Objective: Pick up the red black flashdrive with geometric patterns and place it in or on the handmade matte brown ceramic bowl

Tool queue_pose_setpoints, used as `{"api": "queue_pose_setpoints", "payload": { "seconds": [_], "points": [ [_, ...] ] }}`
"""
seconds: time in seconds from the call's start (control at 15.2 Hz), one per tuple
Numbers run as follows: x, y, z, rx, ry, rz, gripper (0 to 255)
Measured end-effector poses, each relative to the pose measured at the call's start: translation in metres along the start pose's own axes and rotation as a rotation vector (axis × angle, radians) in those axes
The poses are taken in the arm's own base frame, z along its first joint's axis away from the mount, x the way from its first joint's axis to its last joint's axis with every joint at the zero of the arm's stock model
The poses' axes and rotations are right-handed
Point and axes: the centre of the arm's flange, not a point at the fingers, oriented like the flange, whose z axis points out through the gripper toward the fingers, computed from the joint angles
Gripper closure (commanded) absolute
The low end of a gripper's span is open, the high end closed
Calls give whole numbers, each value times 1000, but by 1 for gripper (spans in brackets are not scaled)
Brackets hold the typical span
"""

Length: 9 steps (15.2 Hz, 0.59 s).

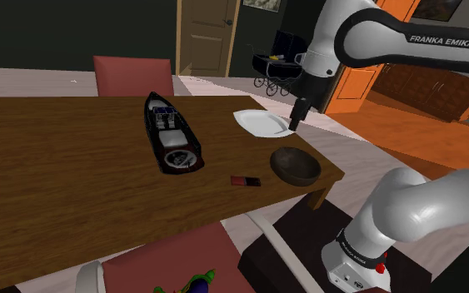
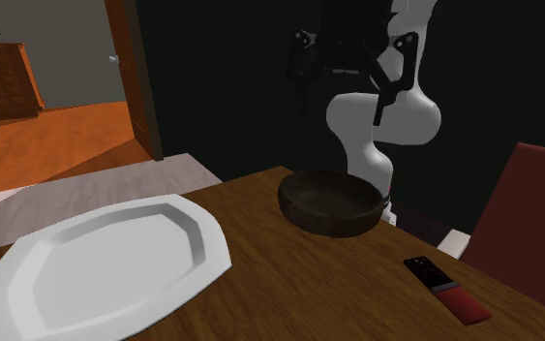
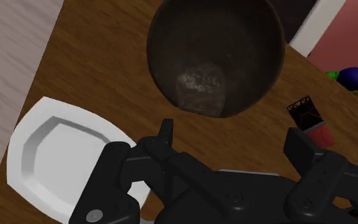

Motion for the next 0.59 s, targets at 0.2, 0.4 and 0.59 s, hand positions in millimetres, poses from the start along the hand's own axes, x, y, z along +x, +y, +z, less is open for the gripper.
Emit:
{"api": "queue_pose_setpoints", "payload": {
  "seconds": [0.2, 0.4, 0.59],
  "points": [
    [18, -20, 24, 11, 5, -123, 0],
    [32, -49, 47, 21, 9, -247, 0],
    [42, -77, 73, 32, 13, -370, 0]
  ]
}}
